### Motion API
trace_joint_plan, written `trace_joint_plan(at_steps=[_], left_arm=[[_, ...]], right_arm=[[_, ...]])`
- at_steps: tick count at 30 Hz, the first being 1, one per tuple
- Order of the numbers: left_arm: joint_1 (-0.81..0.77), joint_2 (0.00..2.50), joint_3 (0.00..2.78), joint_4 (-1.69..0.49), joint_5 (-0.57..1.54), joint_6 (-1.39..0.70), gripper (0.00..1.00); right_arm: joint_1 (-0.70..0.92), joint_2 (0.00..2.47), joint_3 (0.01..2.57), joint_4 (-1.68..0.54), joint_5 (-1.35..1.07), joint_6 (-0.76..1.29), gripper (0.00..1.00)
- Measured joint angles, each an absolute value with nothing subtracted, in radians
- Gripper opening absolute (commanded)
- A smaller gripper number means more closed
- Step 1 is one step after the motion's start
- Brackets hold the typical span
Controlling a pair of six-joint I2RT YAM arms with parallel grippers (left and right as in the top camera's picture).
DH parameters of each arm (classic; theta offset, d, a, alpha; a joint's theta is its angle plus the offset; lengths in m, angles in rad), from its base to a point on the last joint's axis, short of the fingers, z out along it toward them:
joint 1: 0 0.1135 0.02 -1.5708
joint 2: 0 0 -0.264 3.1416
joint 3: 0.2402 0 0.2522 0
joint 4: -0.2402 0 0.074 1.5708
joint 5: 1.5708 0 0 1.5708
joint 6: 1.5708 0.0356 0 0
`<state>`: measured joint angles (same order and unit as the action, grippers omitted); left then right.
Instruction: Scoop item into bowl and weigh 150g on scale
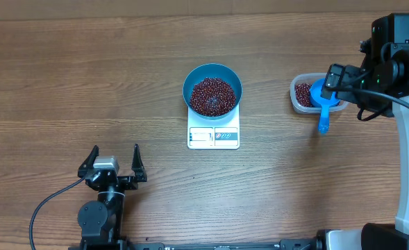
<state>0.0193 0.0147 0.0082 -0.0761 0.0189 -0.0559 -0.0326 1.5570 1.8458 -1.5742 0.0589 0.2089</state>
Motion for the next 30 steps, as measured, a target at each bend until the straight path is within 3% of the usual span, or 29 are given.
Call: trace_joint_plan(at_steps=[30], left_arm=[[0.019, 0.015, 0.008, -0.076, 0.019, -0.041, 1.00]], right_arm=[[-0.033, 1.557, 1.846, -1.574, 0.059, 0.208, 1.00]])
